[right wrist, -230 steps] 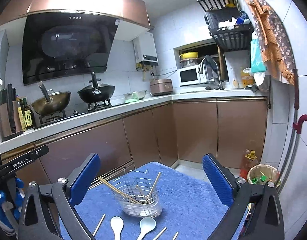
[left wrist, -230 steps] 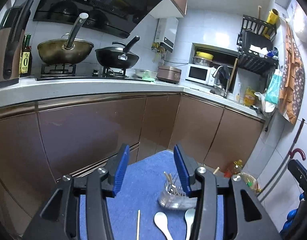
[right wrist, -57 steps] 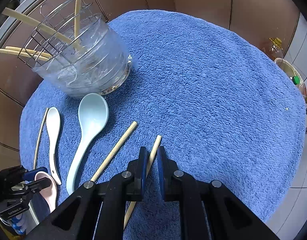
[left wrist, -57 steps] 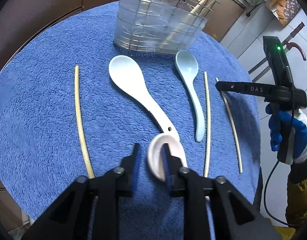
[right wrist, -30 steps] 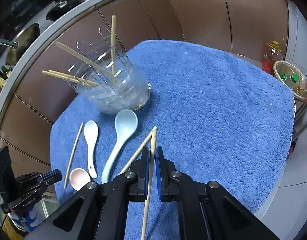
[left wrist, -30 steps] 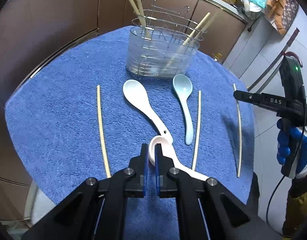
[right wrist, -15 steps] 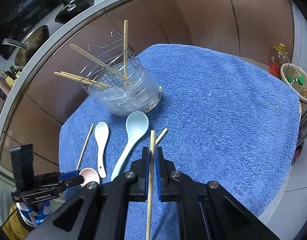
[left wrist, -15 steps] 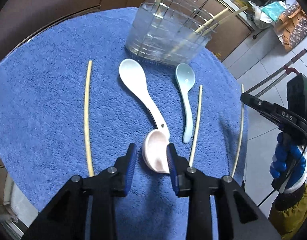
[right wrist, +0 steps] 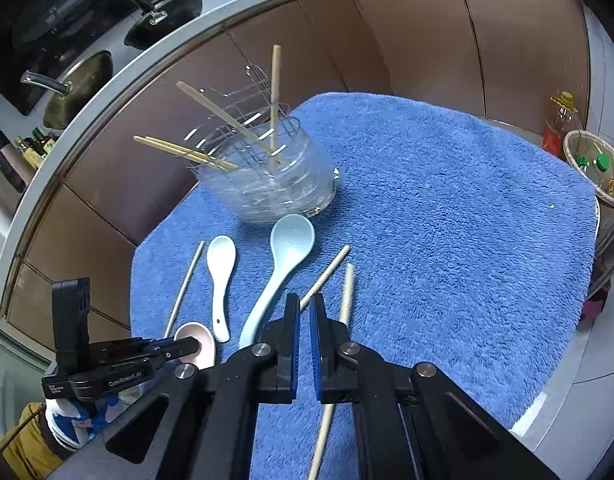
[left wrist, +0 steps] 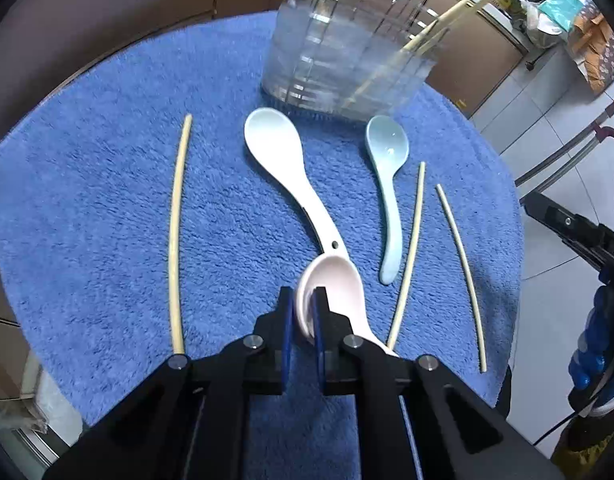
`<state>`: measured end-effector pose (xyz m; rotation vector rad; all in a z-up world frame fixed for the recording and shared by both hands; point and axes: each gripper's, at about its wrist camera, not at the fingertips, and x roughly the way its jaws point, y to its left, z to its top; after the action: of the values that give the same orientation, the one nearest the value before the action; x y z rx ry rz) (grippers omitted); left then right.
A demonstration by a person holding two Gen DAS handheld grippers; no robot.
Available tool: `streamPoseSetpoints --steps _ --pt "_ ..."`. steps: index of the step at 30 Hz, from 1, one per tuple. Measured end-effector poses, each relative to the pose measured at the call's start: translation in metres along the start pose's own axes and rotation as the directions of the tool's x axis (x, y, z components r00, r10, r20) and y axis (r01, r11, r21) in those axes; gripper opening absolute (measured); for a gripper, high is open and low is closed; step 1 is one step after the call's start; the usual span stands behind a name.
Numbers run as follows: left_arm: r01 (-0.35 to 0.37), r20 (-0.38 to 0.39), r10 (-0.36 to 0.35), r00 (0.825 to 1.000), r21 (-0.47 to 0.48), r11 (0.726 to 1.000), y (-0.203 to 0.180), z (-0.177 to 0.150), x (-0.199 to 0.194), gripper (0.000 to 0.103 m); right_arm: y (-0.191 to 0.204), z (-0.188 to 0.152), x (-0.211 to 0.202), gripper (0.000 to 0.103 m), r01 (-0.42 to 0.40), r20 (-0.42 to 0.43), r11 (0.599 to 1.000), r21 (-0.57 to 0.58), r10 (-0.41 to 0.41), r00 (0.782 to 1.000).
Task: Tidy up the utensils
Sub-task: 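Lift the pink spoon and chopstick and carry both over the clear cup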
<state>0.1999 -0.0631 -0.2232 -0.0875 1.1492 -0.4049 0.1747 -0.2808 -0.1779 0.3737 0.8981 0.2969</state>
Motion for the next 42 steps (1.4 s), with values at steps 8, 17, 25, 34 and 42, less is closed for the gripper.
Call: streamPoseSetpoints --steps 8,17,25,34,42 --pt "-0.023 0.089 0.022 0.996 0.005 1.0 0.001 -0.009 -0.042 0.007 0.005 -0.002 -0.007 0.008 0.033 -0.024 0.999 -0.028 -0.034 0.999" --pt "0.014 0.119 -0.015 0.993 0.014 1.0 0.004 -0.005 -0.056 0.006 -0.012 0.019 0.068 0.009 0.135 -0.2 0.99 -0.048 -0.141 0.969" --pt "0.037 0.128 -0.039 0.991 0.013 0.999 0.007 -0.002 -0.054 0.006 -0.01 0.031 0.111 0.01 0.23 -0.283 0.967 -0.111 -0.253 0.925" --pt "0.049 0.144 -0.052 0.988 0.026 0.998 0.002 -0.005 -0.059 0.006 -0.002 0.026 0.123 0.007 0.272 -0.298 0.946 -0.179 -0.315 0.901" --pt "0.024 0.195 -0.03 0.98 0.031 0.999 0.001 -0.013 -0.088 0.006 0.0 0.012 0.074 0.006 0.175 -0.2 0.979 -0.109 -0.194 0.96"
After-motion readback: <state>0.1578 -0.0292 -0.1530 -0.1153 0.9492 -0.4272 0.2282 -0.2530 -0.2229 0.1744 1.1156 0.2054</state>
